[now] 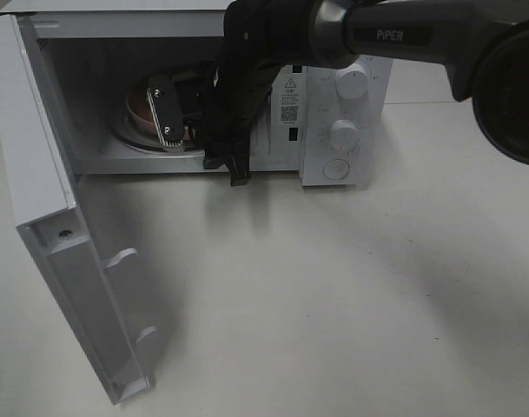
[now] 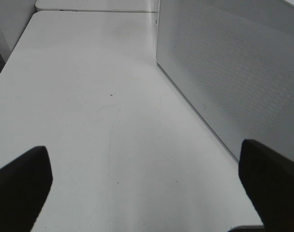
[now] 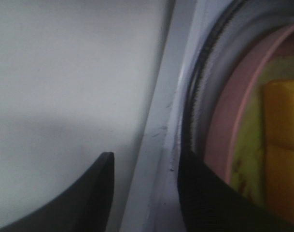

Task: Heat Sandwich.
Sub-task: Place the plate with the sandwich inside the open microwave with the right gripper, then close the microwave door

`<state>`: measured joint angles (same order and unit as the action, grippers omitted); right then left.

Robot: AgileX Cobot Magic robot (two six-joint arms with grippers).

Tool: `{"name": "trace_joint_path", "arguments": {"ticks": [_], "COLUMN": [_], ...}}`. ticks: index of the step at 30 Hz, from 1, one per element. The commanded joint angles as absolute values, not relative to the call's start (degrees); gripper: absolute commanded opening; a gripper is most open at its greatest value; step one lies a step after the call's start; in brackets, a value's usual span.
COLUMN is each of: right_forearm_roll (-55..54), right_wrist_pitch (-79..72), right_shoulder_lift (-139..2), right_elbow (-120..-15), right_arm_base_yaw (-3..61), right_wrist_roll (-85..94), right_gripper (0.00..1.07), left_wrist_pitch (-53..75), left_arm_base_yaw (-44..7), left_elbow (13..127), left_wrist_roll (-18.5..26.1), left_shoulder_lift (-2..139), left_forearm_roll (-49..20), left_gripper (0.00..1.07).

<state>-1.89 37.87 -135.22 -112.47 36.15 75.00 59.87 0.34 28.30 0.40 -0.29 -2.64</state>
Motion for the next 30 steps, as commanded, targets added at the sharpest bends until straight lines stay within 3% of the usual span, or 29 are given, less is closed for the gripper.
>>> {"name": "trace_joint_path", "arguments": {"ticks": [1,30], "right_forearm_roll": [-2.23,-2.12], "right_wrist_pitch": [38.1,38.45], "right_shoulder_lift": [-132.87,-112.7], "right_elbow": [-111.15,-86.4], "right_arm_base_yaw": [36.73,40.68], "right_wrist_roll": [76.03,67.09], "right_gripper": [0.44,0.44], "left_wrist_pitch": [59.36,59.36], "left_arm_base_yaw": [0.4,0.4], "left_elbow": [28.19,28.19], "left_wrist_roll": [0.34,0.34], "left_shoulder_lift": [-1.43,-1.43], "left_forearm_roll": [-2.64,-2.64], "left_gripper": [0.98,0.98]}}
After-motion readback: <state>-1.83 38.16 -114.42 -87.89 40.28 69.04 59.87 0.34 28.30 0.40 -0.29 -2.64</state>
